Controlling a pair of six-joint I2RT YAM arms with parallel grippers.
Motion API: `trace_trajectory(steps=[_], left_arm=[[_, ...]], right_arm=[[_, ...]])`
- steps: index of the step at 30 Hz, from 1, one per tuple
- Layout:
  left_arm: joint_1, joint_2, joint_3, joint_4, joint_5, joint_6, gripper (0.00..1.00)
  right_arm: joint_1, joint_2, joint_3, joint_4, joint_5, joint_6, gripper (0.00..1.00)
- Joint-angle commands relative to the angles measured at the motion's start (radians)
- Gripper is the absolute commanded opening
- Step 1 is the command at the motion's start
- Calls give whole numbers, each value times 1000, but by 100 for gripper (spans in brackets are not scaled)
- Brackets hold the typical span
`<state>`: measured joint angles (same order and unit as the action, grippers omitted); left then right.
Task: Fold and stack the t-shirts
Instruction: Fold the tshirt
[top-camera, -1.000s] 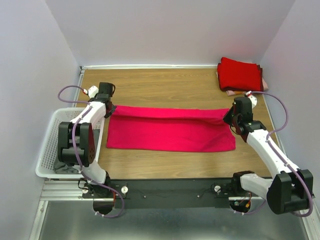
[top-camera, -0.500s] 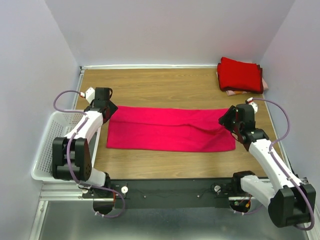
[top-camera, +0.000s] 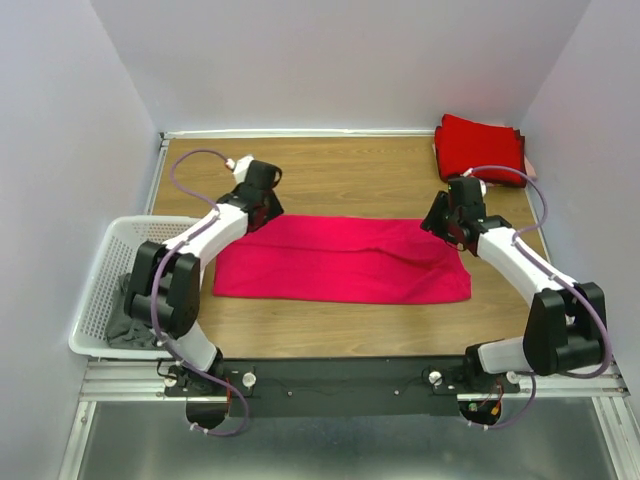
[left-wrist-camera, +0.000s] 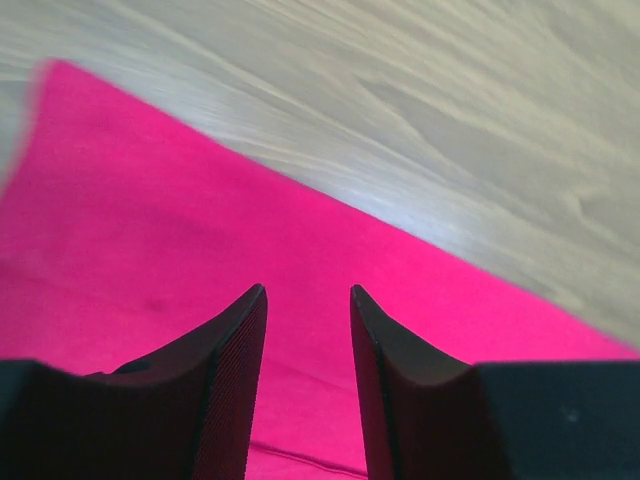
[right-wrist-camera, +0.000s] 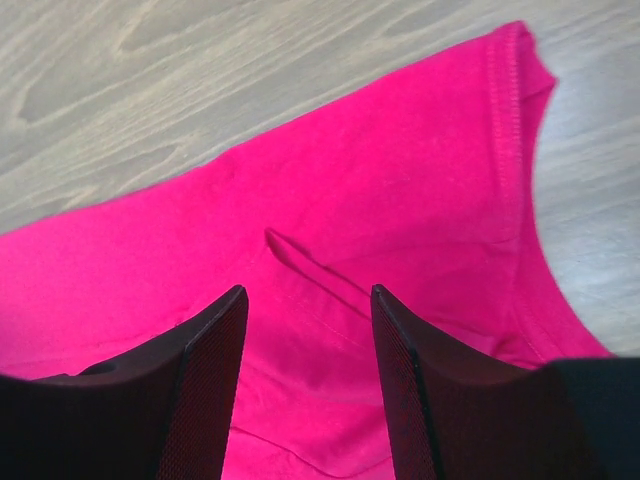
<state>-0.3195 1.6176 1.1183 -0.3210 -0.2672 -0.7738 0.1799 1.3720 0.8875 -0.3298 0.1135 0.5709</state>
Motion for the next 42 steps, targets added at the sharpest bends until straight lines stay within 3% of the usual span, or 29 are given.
trace_trajectory(steps=[1,7,13,24,29,37,40,42], left_arm=[[-78,92,64,10,17,76,45],[-144,224,97,0,-38,79,41],[-168,246,41,34,-50,39,40],[-182,237,1,69,-44,34,40],[-182,231,31,71,-29,57,40],[-216,232,118,96,66,154,40],[-245,229,140,96,80,168,40],[-254,232,140,96,97,166,40]], right_arm=[[21,29,24,6,57,-14,59],[29,48,-71,24,110,46,59],[32,84,-125,77,103,69,58],[35,-180,-292,84,32,93,59],[35,-218,-329,83,-12,104,59],[36,-110,-184,106,12,55,57],[35,10,-76,121,-6,24,44],[39,95,-26,133,-21,3,41]])
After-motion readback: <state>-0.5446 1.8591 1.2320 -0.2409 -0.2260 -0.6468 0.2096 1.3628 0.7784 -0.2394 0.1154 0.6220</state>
